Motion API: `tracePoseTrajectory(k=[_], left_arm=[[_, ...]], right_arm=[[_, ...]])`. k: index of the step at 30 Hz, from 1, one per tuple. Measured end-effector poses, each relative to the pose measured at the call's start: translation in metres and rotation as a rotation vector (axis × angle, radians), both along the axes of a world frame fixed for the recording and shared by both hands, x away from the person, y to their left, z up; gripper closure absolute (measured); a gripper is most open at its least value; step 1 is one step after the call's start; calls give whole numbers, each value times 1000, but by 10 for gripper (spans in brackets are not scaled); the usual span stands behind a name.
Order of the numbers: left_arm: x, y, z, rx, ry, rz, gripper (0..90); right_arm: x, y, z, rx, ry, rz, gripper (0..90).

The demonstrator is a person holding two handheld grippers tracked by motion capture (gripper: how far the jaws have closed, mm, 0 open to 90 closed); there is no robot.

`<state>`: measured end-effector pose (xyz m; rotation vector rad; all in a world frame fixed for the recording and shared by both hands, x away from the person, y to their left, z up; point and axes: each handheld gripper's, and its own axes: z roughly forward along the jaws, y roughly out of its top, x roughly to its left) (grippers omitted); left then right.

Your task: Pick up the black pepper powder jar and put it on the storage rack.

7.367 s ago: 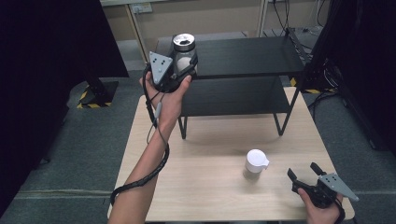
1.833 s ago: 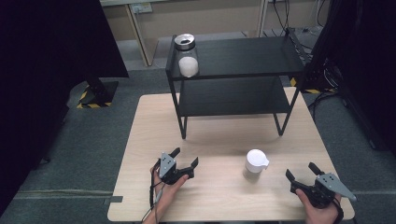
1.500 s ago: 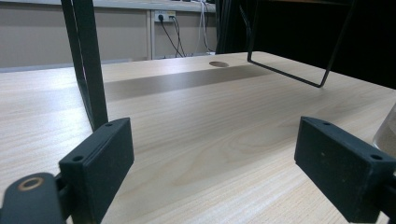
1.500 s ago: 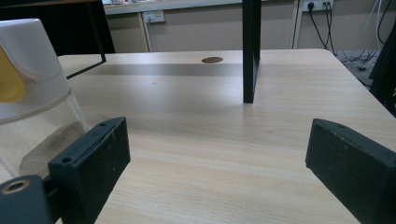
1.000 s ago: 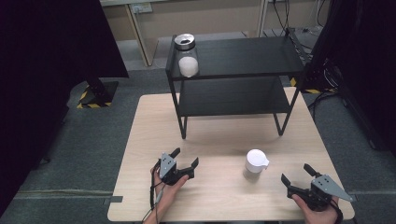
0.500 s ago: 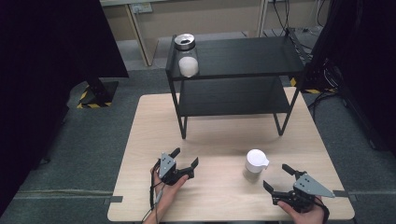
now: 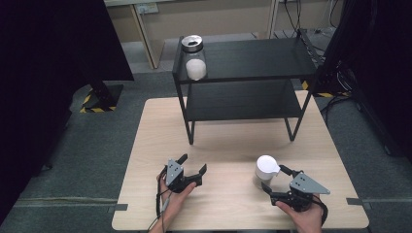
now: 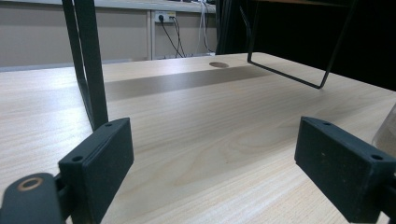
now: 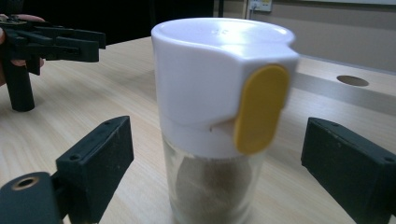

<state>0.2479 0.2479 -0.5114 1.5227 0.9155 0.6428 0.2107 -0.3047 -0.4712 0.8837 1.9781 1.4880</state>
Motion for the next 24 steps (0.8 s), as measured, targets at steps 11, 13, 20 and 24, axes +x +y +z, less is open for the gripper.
tracePoseTrajectory(k=[11,13,20,24], left_arm=[[0,0,0,-8,3,1,113],[1,0,0,-4,4,0,113],[1,0,0,0,3,-2,113],[1,0,1,-3,6,-1,113]], right_arm=[[13,14,-5,-11,0,11,202],[12,13,-6,-10,0,8,218],[14,11,-10,-2,2,3,285],[13,12,-13,2,0,-6,304]])
